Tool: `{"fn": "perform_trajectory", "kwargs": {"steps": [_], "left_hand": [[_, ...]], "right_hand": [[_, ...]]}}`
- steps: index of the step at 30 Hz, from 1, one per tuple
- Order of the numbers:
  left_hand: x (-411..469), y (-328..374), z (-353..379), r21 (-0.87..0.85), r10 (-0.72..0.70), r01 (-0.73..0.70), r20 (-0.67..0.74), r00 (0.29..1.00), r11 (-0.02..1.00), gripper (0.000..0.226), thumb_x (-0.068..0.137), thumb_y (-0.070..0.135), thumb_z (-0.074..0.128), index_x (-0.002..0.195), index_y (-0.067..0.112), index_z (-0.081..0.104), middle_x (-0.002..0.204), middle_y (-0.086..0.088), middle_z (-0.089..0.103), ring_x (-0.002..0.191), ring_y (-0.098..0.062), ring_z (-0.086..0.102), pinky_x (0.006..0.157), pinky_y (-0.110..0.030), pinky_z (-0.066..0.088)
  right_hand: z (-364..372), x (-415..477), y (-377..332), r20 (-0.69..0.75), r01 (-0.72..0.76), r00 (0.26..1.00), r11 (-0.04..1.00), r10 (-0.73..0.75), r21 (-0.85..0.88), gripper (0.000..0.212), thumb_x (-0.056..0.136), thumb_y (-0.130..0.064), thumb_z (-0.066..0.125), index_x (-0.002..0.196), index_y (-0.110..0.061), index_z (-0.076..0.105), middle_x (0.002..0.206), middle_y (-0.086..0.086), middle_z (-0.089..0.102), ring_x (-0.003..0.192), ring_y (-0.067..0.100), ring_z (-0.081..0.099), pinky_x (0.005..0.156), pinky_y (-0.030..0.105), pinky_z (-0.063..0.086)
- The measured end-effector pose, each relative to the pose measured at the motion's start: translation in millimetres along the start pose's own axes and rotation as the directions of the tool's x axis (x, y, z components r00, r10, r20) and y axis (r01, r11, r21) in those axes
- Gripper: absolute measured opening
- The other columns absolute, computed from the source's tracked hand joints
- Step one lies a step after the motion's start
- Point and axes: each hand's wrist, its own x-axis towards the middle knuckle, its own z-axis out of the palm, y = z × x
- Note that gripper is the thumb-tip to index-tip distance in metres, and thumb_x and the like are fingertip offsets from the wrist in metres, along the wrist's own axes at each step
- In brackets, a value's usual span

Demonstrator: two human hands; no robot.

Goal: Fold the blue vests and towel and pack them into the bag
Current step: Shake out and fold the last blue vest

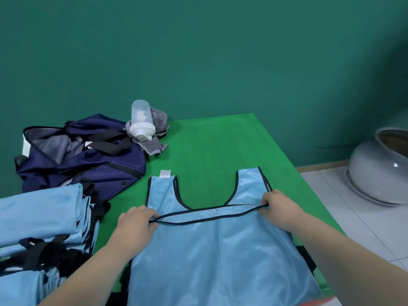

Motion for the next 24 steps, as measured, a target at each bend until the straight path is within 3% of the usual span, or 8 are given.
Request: {"fn": "perform_trajectory", "kwargs": {"steps": [3, 7, 11, 15, 20, 24], "left_hand": [[-5, 0, -6, -0.166, -0.008, 0.002, -0.033, 0.999, 0.986, 0.015, 0.093, 0.034, 0.064, 0.083, 0.041, 0.055, 0.093, 0.015, 0.055, 0.097, -0.013, 0.051, 0.085, -0.031, 0.038], [-11, -1, -24, -0.409, -0.076, 0.04, -0.073, 0.994, 0.911, 0.009, 0.09, 0.029, 0.068, 0.082, 0.032, 0.066, 0.077, 0.013, 0.066, 0.072, -0.003, 0.06, 0.062, -0.022, 0.042], [-5, -5, -42, -0.456, -0.102, 0.046, -0.1, 0.99, 0.889, 0.009, 0.091, 0.027, 0.069, 0.087, 0.035, 0.067, 0.084, 0.018, 0.068, 0.078, 0.003, 0.06, 0.063, -0.014, 0.04], [15, -7, -58, -0.479, -0.121, 0.042, -0.134, 0.984, 0.877, 0.011, 0.095, 0.026, 0.063, 0.096, 0.037, 0.066, 0.092, 0.019, 0.067, 0.084, 0.0, 0.06, 0.068, -0.016, 0.042], [63, -8, -56, -0.429, -0.153, 0.097, -0.097, 0.984, 0.898, 0.011, 0.096, 0.028, 0.06, 0.088, 0.027, 0.068, 0.09, 0.008, 0.069, 0.085, -0.014, 0.062, 0.076, -0.032, 0.048], [100, -5, -47, -0.362, -0.152, 0.11, -0.091, 0.984, 0.926, 0.016, 0.097, 0.031, 0.056, 0.085, 0.024, 0.065, 0.083, 0.004, 0.068, 0.08, -0.016, 0.061, 0.073, -0.035, 0.049]], "right_hand": [[-6, -1, -1, -0.032, 0.002, 0.999, 0.999, 0.0, 0.039, 0.016, 0.088, -0.026, 0.064, 0.08, -0.025, 0.05, 0.088, -0.003, 0.054, 0.07, 0.015, 0.053, 0.062, 0.029, 0.043], [-16, -1, -4, -0.095, -0.005, 0.995, 0.975, 0.027, 0.224, 0.014, 0.086, -0.019, 0.068, 0.081, -0.022, 0.055, 0.076, -0.001, 0.063, 0.061, 0.014, 0.051, 0.053, 0.028, 0.038], [-27, 3, -1, -0.138, -0.001, 0.985, 0.795, 0.107, 0.607, 0.013, 0.085, -0.009, 0.074, 0.085, -0.019, 0.065, 0.086, 0.002, 0.073, 0.071, 0.018, 0.06, 0.064, 0.029, 0.043], [-35, 14, -6, -0.183, 0.045, 0.973, 0.671, 0.137, 0.74, 0.012, 0.087, -0.005, 0.073, 0.085, -0.016, 0.071, 0.085, 0.003, 0.074, 0.077, 0.019, 0.063, 0.074, 0.032, 0.046], [-32, 44, -15, -0.167, -0.014, 0.961, 0.644, 0.22, 0.765, 0.012, 0.087, -0.007, 0.07, 0.077, -0.014, 0.07, 0.07, 0.004, 0.066, 0.064, 0.02, 0.053, 0.065, 0.032, 0.041], [-29, 76, -22, -0.236, -0.066, 0.928, 0.752, 0.288, 0.656, 0.012, 0.088, -0.012, 0.061, 0.078, -0.006, 0.063, 0.057, 0.0, 0.052, 0.052, 0.019, 0.04, 0.052, 0.026, 0.032]]}}
